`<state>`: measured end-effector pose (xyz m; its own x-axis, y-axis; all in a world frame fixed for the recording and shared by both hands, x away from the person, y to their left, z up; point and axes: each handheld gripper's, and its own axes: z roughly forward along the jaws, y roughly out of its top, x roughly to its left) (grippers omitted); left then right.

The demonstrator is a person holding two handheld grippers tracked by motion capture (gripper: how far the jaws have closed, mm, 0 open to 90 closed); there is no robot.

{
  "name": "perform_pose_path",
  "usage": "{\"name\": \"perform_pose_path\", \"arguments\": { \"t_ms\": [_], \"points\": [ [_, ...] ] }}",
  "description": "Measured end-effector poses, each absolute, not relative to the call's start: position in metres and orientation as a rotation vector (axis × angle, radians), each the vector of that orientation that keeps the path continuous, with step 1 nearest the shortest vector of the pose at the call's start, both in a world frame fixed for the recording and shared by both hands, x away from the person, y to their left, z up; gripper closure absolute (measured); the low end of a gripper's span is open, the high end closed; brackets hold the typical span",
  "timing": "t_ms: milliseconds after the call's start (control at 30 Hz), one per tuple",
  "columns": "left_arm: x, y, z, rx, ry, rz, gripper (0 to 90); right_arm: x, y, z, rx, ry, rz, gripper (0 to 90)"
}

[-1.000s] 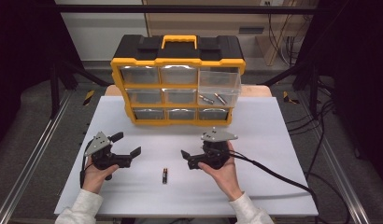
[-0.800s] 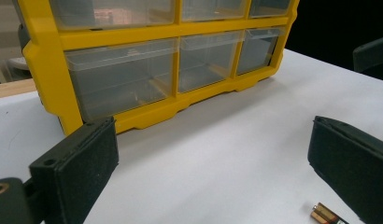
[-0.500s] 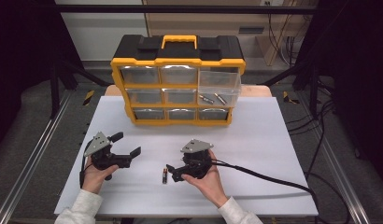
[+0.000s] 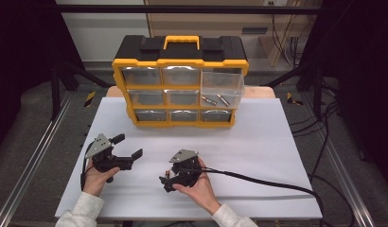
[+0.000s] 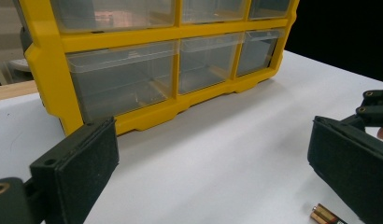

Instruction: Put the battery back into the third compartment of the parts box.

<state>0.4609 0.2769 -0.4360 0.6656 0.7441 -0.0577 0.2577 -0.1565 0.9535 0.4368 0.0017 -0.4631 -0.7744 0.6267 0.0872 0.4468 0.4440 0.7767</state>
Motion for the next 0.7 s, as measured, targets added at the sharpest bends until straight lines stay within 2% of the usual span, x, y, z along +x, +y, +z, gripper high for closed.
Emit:
{"name": "perform_pose_path", "arguments": {
  "t_ms": [200,667,700],
  "points": [
    [0.461,0.277,-0.436,1.719,0.816,0.523,1.6,0.435,0.012,-0.469,0.912,2.519,1.209,12.6],
    [0.46,0.277,-0.436,1.721,0.814,0.525,1.8,0.433,0.017,-0.481,0.906,2.582,1.151,48.7],
    [0.46,0.277,-0.436,1.722,0.813,0.525,1.7,0.433,0.017,-0.482,0.906,2.586,1.149,49.1]
  ]
}}
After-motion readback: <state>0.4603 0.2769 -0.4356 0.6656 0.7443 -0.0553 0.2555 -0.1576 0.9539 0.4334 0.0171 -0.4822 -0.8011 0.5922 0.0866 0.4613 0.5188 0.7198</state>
